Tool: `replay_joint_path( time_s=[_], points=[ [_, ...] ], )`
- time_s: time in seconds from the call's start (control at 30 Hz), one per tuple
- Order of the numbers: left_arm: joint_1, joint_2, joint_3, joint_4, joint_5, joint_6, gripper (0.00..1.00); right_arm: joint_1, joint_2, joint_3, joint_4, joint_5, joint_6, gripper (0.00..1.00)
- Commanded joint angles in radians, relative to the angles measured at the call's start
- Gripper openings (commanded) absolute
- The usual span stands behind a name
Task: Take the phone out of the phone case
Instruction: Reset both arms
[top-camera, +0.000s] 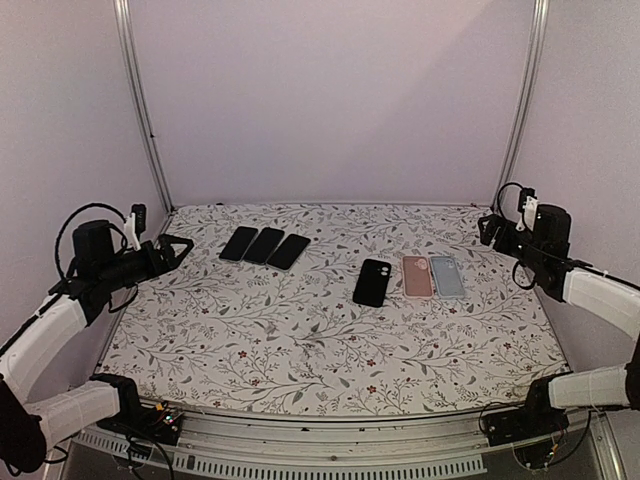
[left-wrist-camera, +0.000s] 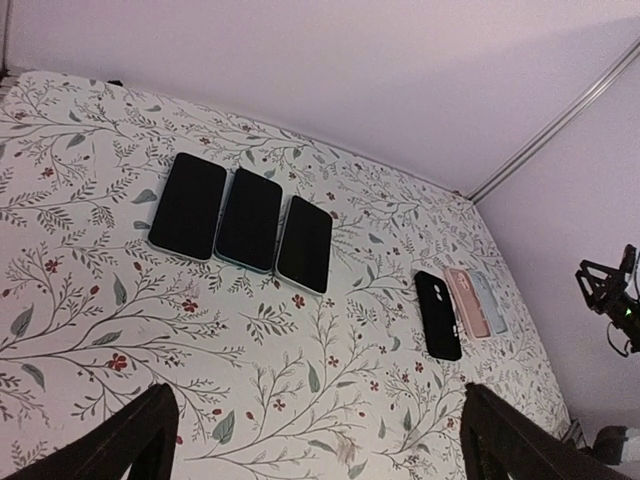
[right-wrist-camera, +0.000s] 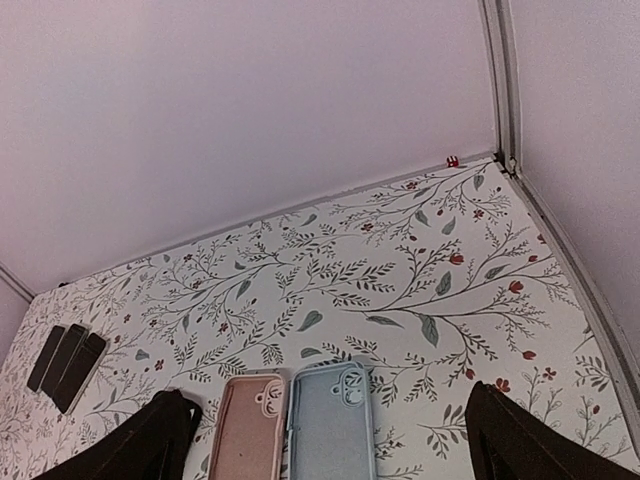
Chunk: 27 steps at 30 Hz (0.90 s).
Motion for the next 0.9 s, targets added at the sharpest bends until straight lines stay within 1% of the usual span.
replay_joint_path(
  time_s=[0.0, 0.2, 0.3, 0.37, 0.4, 0.53, 0.7, 0.87],
  points=[
    [0.010, -0.011, 0.013, 0.030, -0.040, 0.033, 0.99, -0.036, -0.035, -0.052, 0.078, 0.010, -0.041, 0.99],
    [0.010, -0.019, 0.012, 0.013, -0.075, 0.048, 1.00, -0.052, -0.050, -0.143, 0.213, 0.081, -0.121, 0.99],
    [0.011, -0.024, 0.010, 0.006, -0.088, 0.057, 0.99, -0.067, -0.045, -0.162, 0.235, 0.103, -0.154, 0.99],
    [0.010, -0.027, 0.013, 0.000, -0.090, 0.060, 0.99, -0.084, -0.035, -0.175, 0.246, 0.100, -0.171, 0.99],
    [0.010, -0.028, 0.012, 0.000, -0.091, 0.063, 0.99, -0.111, -0.030, -0.186, 0.262, 0.092, -0.174, 0.99],
    [0.011, -0.031, 0.010, -0.001, -0.094, 0.064, 0.99, -0.165, -0.014, -0.237, 0.350, 0.068, -0.162, 0.99],
    [0.010, -0.029, 0.007, 0.002, -0.094, 0.067, 0.99, -0.170, -0.016, -0.324, 0.502, 0.102, -0.169, 0.99],
    [0.011, -0.031, 0.001, 0.010, -0.095, 0.065, 0.99, -0.169, 0.016, -0.371, 0.614, 0.066, -0.198, 0.99]
  ],
)
